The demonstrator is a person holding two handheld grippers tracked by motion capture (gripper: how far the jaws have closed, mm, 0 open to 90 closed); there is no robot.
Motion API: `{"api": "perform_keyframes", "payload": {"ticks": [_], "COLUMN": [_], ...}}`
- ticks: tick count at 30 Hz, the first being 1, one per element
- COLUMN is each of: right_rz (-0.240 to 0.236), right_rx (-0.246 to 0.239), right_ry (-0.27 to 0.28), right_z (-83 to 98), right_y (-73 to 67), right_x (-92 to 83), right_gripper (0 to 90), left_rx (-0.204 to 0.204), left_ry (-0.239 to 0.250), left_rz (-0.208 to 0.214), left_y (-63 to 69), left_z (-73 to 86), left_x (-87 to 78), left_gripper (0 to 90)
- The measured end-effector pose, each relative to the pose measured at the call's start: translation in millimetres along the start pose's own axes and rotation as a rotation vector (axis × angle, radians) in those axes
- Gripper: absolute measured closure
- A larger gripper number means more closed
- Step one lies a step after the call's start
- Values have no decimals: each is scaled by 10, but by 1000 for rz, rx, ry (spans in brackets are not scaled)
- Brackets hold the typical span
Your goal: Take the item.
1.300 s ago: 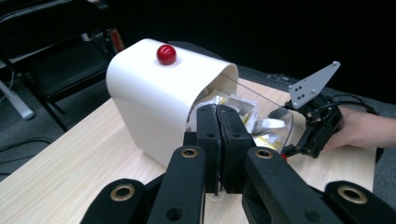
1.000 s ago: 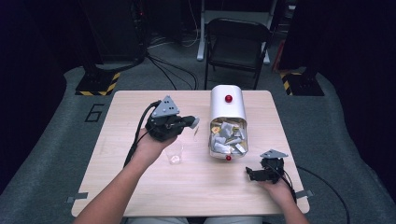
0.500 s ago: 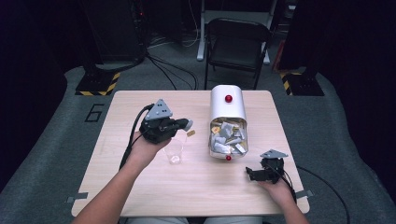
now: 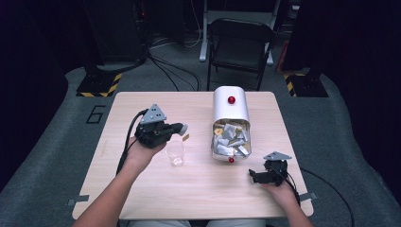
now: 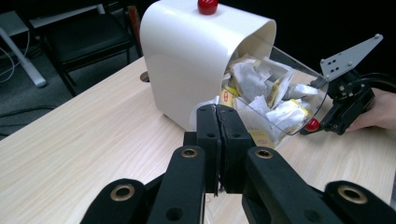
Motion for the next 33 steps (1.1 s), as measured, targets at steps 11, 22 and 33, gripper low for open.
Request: {"api": "perform_keyframes", "payload": {"ticks": [11, 22, 33], "right_rz": [0, 0, 0], "right_rx": [0, -1, 0], "right_ry": [0, -1, 0], "right_z": [0, 1, 0], "right_y": [0, 0, 0], "right_x": [0, 0, 0], "right_gripper": [0, 0, 0], "left_rx": [-25, -49, -71], "left_ry": [-18, -38, -54], "left_rz": [-17, -23, -21], "left_y": [-115, -174, -186], "left_z": [144, 302, 445], "left_x": [-52, -41, 36], "left_gripper": [882, 882, 882]}}
Point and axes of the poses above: each handheld gripper's, and its own axes: x roughly forward along the jaws, z roughly out of its underside, y roughly to its right, the point moved 9 cm from there along x, roughly forward along the jaws, and after that the axes turned 6 degrees about -y, right-handed, at the moved point
